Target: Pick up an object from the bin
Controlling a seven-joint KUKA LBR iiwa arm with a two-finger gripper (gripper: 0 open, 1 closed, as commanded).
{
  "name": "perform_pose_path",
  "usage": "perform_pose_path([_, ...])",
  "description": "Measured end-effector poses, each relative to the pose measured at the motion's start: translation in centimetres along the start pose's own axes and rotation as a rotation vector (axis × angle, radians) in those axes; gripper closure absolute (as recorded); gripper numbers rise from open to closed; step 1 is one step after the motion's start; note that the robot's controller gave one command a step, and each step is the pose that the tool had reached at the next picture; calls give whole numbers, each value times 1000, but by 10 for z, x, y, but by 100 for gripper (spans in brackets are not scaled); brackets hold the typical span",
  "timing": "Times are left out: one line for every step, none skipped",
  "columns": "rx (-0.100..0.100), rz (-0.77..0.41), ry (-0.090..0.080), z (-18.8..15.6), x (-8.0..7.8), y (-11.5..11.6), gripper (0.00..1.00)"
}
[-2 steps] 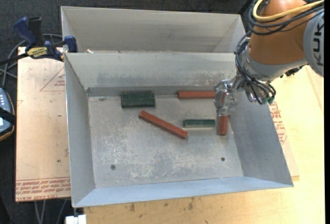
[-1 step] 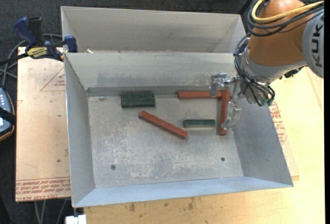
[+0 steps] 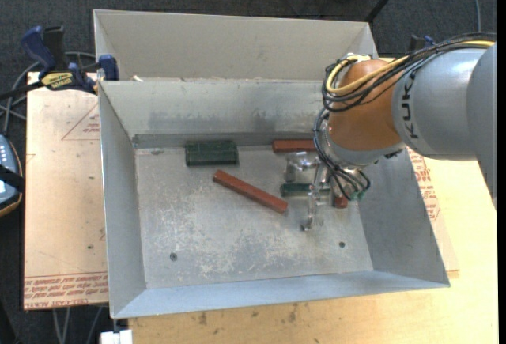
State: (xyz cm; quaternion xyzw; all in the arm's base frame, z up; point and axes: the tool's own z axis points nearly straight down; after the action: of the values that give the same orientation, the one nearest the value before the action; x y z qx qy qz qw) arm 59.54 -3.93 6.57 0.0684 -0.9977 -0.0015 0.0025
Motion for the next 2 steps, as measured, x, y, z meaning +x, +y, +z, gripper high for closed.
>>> perform_pose_path([2, 1, -6, -5, -2, -1, 100])
perform_pose_path([5, -13, -16, -160, 9, 11, 100])
